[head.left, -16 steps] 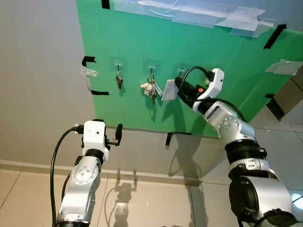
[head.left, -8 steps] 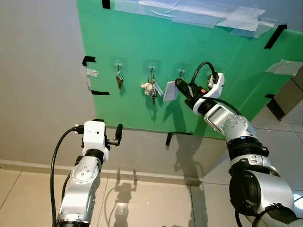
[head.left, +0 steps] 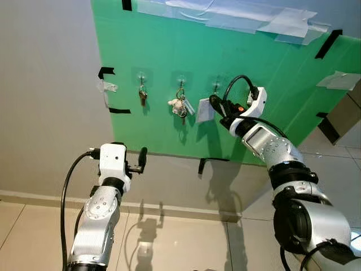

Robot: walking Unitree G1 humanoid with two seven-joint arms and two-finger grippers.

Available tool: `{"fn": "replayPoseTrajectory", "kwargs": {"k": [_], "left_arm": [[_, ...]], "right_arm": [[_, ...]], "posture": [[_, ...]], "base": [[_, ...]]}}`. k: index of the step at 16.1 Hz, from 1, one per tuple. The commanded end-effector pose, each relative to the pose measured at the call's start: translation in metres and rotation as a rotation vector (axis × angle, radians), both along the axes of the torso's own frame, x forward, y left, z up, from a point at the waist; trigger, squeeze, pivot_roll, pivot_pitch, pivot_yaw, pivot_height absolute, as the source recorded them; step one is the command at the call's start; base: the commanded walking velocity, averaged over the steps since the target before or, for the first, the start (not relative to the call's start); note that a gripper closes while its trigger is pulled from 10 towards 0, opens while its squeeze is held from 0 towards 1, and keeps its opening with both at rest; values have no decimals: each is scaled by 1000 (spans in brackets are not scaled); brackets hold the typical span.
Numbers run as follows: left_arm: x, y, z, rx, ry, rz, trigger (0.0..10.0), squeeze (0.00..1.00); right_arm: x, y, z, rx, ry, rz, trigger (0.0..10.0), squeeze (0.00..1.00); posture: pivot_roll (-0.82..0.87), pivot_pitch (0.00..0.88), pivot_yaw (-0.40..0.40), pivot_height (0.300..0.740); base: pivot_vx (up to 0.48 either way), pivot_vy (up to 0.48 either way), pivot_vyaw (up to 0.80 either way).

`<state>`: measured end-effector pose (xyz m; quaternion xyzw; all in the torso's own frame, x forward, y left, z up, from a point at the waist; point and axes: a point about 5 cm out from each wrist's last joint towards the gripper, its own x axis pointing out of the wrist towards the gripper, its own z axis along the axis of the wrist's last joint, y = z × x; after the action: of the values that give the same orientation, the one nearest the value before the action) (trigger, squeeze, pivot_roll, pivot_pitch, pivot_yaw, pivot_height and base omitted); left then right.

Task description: Hang keys on a hook

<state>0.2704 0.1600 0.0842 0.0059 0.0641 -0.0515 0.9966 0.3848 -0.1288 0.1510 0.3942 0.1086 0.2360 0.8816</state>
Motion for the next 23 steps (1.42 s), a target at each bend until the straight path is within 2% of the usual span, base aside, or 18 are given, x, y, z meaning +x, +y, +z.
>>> {"fn": "replayPoseTrajectory", "kwargs": {"k": [1, 2, 3, 4, 5, 7, 10, 14, 19, 23], "left_arm": [[-4, -11, 4, 0, -37, -98, 10000, 0], [-8, -20, 3, 29, -65, -204, 10000, 0], [-11, -25, 2, 28, -69, -261, 10000, 0], [-14, -34, 1, 17, -86, -369, 10000, 0], [-16, -42, 1, -8, -99, -474, 10000, 0], [-15, -57, 5, -5, -130, -606, 10000, 0], [-9, -70, 15, -28, -184, -677, 10000, 0], [-11, -73, 12, -23, -197, -701, 10000, 0], [-16, -71, 8, -33, -206, -676, 10000, 0], [-19, -73, 5, -35, -211, -675, 10000, 0]], "right_arm": [[5, -7, 8, -44, -30, -33, 10000, 0], [6, -8, 9, -55, -33, -41, 10000, 0], [7, -8, 10, -56, -35, -42, 10000, 0], [8, -8, 12, -51, -43, -41, 10000, 0], [9, -8, 14, -35, -47, -39, 10000, 0], [9, -10, 10, 18, -8, -52, 10000, 0], [8, -10, 5, 54, 24, -60, 10000, 0], [6, -17, -6, 77, 71, -106, 10000, 0], [10, -20, 7, 47, 0, -106, 10000, 0], [8, -8, 12, -2, -26, 14, 10000, 0]], "posture": [[119, 0, -108, 740], [123, 0, -112, 740], [124, 0, -112, 740], [126, 0, -115, 740], [124, 0, -118, 740], [129, 0, -123, 740], [117, 0, -116, 740], [109, 0, -110, 740], [113, 0, -116, 740], [103, 0, -117, 740]], "base": [[0, 0, 0], [0, 0, 0], [0, 0, 0], [0, 0, 0], [0, 0, 0], [0, 0, 0], [0, 0, 0], [0, 0, 0], [0, 0, 0], [0, 0, 0]]}}
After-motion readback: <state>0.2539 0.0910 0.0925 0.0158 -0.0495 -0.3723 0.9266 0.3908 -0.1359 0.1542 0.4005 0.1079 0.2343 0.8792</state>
